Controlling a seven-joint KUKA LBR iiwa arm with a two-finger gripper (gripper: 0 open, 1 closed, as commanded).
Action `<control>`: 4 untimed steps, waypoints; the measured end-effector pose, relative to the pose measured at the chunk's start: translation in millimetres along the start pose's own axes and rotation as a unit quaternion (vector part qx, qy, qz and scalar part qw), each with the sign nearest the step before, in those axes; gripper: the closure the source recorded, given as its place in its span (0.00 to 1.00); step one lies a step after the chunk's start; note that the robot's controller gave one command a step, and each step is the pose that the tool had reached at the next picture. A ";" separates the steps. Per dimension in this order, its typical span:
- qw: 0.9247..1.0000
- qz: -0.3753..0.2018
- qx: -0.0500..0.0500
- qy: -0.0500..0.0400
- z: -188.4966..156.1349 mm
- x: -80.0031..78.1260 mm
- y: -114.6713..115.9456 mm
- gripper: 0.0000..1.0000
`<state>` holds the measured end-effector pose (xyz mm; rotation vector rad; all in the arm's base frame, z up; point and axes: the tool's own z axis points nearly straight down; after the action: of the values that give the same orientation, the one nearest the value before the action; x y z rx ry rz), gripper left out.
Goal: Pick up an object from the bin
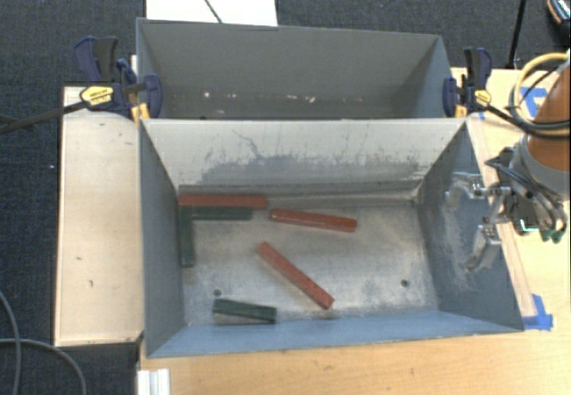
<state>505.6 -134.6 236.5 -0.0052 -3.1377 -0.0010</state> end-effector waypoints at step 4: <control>0.994 -0.112 -0.001 -0.005 166.9 -88.8 157.7 0.00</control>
Offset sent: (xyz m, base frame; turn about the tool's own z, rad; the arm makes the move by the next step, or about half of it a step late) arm 0.0063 -0.0099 -0.1665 -0.7761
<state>594.3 22.9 69.4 0.3477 -3.1283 -0.0042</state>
